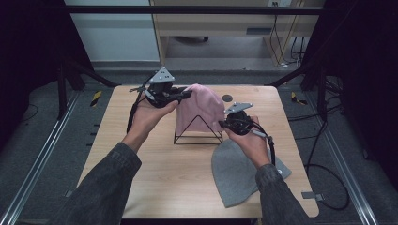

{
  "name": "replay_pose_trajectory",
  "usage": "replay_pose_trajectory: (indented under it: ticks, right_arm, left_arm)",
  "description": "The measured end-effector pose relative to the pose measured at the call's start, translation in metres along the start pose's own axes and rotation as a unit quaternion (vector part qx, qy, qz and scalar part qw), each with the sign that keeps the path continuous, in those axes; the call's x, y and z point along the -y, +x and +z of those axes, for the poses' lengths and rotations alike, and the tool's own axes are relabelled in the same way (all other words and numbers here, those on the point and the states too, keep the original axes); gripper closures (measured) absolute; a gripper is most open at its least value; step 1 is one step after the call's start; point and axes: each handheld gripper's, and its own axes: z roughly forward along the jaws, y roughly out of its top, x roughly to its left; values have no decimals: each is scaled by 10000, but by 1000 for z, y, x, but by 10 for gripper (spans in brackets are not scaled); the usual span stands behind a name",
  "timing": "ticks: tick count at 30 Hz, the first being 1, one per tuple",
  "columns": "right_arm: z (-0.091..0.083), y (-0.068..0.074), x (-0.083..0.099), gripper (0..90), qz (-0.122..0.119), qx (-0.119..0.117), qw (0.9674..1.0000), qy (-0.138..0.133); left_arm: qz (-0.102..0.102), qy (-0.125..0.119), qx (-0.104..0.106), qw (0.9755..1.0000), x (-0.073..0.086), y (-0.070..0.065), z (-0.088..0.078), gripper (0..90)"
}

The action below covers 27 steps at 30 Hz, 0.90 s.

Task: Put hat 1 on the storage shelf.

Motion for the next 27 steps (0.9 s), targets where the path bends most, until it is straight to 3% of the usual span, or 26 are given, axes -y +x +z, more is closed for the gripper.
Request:
replay_pose_trajectory:
  ticks: [8, 21, 27]
  right_arm:
    - [5, -1, 9, 823, 136, -113, 9998, 99]
    - [17, 5, 19, 804, 112, -219, 9990, 363]
    - [15, 4, 23, 674, 137, -215, 9987, 451]
  left_arm:
    - [58, 129, 72, 9999, 8, -6, 3, 782]
    - [-27, 241, 200, 9995, 24, -9, 9, 782]
    - [-156, 326, 231, 9991, 35, -10, 13, 783]
